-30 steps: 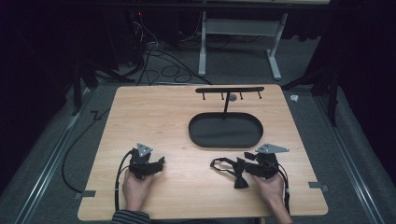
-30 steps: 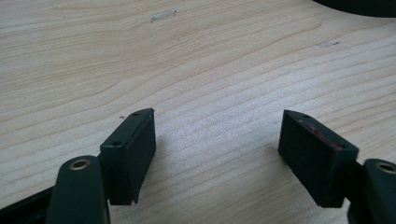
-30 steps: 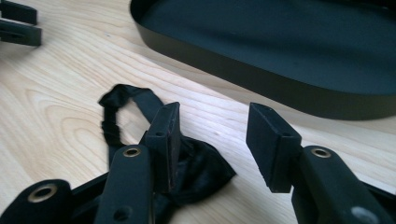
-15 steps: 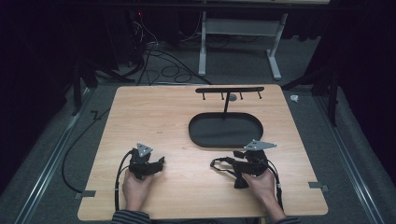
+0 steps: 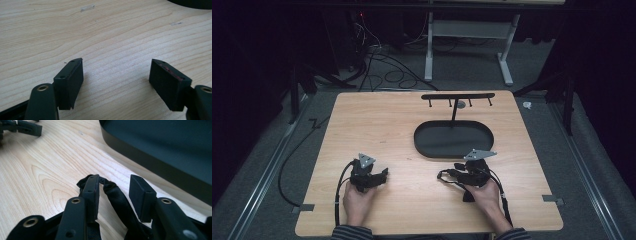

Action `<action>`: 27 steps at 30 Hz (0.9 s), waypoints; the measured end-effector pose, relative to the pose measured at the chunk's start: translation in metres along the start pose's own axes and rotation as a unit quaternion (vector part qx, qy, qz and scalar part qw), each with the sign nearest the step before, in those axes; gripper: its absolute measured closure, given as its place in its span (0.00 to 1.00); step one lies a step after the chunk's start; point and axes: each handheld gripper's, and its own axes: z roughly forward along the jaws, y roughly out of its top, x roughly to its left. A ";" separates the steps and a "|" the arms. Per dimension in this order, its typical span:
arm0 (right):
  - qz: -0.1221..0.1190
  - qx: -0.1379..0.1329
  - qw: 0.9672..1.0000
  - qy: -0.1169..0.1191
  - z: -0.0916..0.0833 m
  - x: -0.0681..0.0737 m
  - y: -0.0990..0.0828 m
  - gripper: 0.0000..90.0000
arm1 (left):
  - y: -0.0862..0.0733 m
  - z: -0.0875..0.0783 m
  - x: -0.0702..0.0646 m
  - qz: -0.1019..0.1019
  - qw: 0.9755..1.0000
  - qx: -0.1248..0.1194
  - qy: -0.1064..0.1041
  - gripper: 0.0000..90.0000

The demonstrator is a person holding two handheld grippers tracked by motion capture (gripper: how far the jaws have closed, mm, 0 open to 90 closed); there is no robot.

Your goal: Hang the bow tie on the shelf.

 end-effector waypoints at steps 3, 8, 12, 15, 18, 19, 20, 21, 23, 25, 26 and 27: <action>-0.002 0.008 1.000 -0.001 0.003 0.000 -0.001 0.73 | 0.000 0.000 0.000 0.000 1.000 0.000 0.000 0.31; -0.008 0.017 1.000 -0.005 0.006 0.000 -0.002 0.78 | 0.000 0.000 0.000 0.000 1.000 0.000 0.000 0.31; -0.012 0.025 1.000 0.005 0.009 0.000 -0.003 0.85 | 0.000 0.000 0.000 0.000 1.000 0.000 0.000 0.31; -0.015 0.022 1.000 0.011 0.008 -0.002 -0.004 0.91 | 0.000 0.000 0.000 0.000 1.000 0.000 0.000 0.31; -0.019 0.019 1.000 0.015 0.006 -0.002 -0.004 0.94 | 0.000 0.000 0.000 0.000 1.000 0.000 0.000 0.31; -0.020 0.016 1.000 0.016 0.005 -0.002 -0.004 0.94 | 0.000 0.000 0.000 0.000 1.000 0.000 0.000 0.31; -0.020 0.015 1.000 0.017 0.004 -0.002 -0.004 0.95 | 0.000 0.000 0.000 0.000 1.000 0.000 0.000 0.31; -0.020 0.013 1.000 0.018 0.003 -0.002 -0.004 0.95 | 0.000 0.000 0.000 0.000 1.000 0.000 0.000 0.31; -0.021 0.007 1.000 0.017 0.000 -0.002 -0.003 0.96 | 0.000 0.000 0.000 0.000 1.000 0.000 0.000 0.31; -0.020 0.000 1.000 0.017 -0.003 -0.003 -0.003 0.96 | 0.000 0.000 0.000 0.000 1.000 0.000 0.000 0.31; -0.019 -0.001 1.000 0.017 -0.004 -0.003 -0.003 0.96 | 0.000 0.000 0.000 0.000 1.000 0.001 0.000 0.31; -0.020 -0.003 1.000 0.015 -0.006 -0.003 -0.002 0.96 | 0.000 0.000 0.000 0.000 1.000 0.000 0.000 0.31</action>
